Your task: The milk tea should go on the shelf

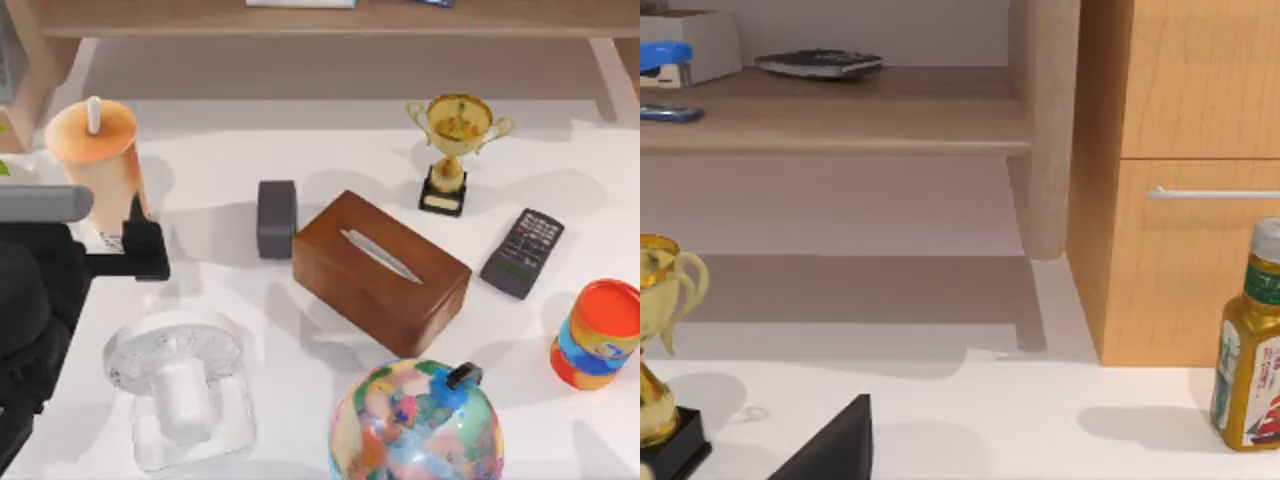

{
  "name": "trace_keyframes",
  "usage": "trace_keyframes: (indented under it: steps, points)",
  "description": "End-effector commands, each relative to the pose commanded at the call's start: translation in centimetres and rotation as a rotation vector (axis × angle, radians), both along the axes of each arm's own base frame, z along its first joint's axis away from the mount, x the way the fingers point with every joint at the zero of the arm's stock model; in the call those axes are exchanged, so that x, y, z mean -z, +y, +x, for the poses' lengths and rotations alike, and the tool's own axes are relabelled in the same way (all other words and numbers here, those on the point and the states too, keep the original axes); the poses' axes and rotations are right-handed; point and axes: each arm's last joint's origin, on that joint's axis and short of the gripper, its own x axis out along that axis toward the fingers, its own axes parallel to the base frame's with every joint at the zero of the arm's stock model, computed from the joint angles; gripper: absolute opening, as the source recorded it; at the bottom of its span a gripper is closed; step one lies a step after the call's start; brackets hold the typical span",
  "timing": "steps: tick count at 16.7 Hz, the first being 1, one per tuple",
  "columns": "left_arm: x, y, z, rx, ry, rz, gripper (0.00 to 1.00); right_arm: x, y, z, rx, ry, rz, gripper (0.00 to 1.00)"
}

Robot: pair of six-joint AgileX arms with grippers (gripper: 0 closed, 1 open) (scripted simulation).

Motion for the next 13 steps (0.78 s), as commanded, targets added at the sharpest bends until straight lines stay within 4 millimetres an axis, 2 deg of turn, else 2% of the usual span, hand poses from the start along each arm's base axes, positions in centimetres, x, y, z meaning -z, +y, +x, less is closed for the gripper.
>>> trace_keyframes:
  steps: [8,13]
  points:
    - [1.4,-0.2,6.6,0.0,0.002,0.0,1.0,0.0,0.0,0.0,0.0,0.0,0.0,1.0]
    - [1.5,-0.2,6.9,0.0,0.0,0.0,1.0,0.0,0.0,0.0,0.0,0.0,0.0,1.0]
